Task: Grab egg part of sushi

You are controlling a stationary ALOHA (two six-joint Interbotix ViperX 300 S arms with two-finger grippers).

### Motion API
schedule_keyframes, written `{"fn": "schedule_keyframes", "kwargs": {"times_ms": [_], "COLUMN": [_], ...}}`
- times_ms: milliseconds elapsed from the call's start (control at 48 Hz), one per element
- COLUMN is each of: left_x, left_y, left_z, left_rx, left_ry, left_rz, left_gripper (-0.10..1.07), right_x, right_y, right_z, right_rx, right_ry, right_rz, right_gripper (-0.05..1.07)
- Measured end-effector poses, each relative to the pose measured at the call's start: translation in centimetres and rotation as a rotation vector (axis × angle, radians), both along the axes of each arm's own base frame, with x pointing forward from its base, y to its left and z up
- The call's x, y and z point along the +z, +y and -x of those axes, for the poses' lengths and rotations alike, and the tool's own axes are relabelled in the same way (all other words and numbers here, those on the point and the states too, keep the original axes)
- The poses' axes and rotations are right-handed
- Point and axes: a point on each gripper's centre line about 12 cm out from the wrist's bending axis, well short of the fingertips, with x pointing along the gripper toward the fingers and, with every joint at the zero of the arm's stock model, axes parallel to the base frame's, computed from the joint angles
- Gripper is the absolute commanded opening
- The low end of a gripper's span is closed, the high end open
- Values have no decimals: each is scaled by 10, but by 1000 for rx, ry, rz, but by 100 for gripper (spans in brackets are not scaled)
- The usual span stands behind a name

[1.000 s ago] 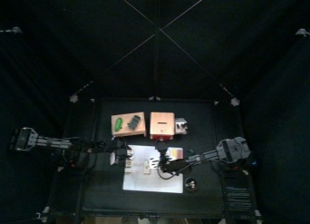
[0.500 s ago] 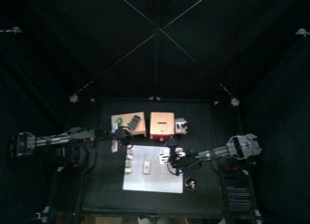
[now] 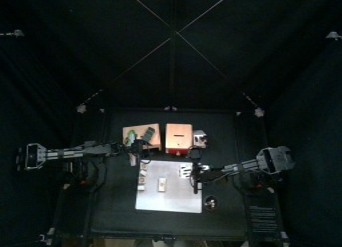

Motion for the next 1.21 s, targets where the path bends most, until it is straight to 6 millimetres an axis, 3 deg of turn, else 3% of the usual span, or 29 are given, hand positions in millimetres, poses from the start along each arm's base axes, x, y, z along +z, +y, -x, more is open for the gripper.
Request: {"fn": "schedule_keyframes", "kwargs": {"times_ms": [250, 938, 1208], "left_x": [1, -18, -21], "left_y": [-11, -14, -14], "left_z": [13, 22, 24], "left_rx": [-5, 8, 8], "left_ry": [-125, -99, -91], "left_rz": [-3, 31, 31], "left_gripper": [82, 82, 82], "right_x": [-4, -21, -43], "right_y": [-1, 0, -6], "right_z": [5, 16, 16], "right_rx": [6, -24, -39], "right_ry": [1, 28, 66], "right_rz": [-1, -61, -72], "right_gripper": [96, 96, 96]}}
